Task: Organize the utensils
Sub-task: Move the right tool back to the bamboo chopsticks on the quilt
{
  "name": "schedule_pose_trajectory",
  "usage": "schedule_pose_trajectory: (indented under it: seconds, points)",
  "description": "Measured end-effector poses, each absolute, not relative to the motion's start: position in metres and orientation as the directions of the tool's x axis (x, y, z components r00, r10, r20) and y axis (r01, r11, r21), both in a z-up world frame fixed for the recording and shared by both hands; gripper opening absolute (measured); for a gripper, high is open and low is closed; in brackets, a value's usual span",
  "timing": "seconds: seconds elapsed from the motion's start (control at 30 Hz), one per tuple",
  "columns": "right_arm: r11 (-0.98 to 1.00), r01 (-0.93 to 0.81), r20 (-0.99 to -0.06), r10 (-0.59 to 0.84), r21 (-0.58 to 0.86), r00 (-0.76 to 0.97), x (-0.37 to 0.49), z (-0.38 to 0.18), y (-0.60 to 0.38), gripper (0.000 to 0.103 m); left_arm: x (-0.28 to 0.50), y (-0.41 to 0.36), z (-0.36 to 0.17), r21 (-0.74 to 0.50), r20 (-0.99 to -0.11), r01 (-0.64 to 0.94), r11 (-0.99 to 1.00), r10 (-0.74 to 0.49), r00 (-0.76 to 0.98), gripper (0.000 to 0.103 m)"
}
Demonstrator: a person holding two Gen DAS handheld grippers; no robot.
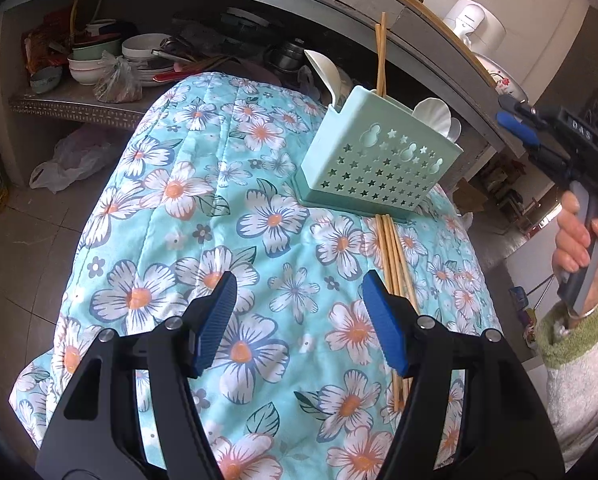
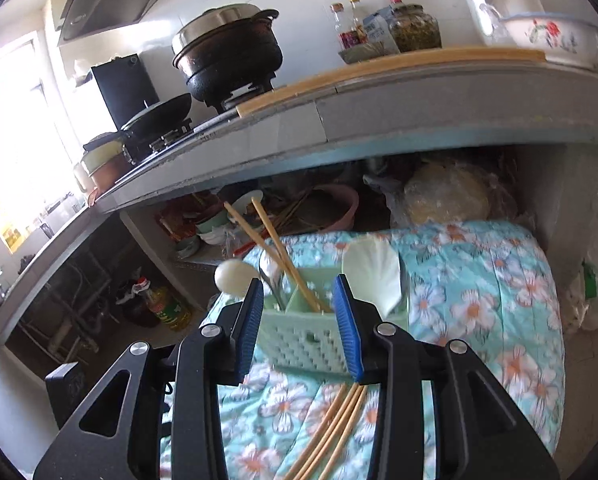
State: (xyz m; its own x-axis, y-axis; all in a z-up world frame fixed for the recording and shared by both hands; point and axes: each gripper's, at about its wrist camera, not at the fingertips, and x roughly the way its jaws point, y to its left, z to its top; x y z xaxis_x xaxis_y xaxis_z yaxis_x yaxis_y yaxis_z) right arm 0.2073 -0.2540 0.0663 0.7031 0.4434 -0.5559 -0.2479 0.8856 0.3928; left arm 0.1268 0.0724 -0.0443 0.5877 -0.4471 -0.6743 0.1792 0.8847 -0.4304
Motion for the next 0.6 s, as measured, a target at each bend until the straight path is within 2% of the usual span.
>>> schedule_pose_trajectory:
  seconds: [0.27,0.47,0.6]
  points:
    - [0.842,-0.039,-0.721,0.484,0.538,0.496,0.148,-0.037,-0.27,0.036,0.117,0.051,-0.052,-0.453,-0.668,0.25,0.856,-0.512,0.54,0.062]
    - [0.732,0.111,-0.685,0.558,0.672,0.468,0.112,-0.1,-0.28,0.034,0.117,0.033,-0.071,-0.46,-0.701,0.285,0.841,-0.541,0.464,0.061]
    - [0.687,0.136,-0.662,0.598,0.714,0.452,0.106,-0.119,-0.279,0.027,0.122,0.019,-0.083,-0.501,-0.701,0.302,0.811,-0.586,0.408,0.06]
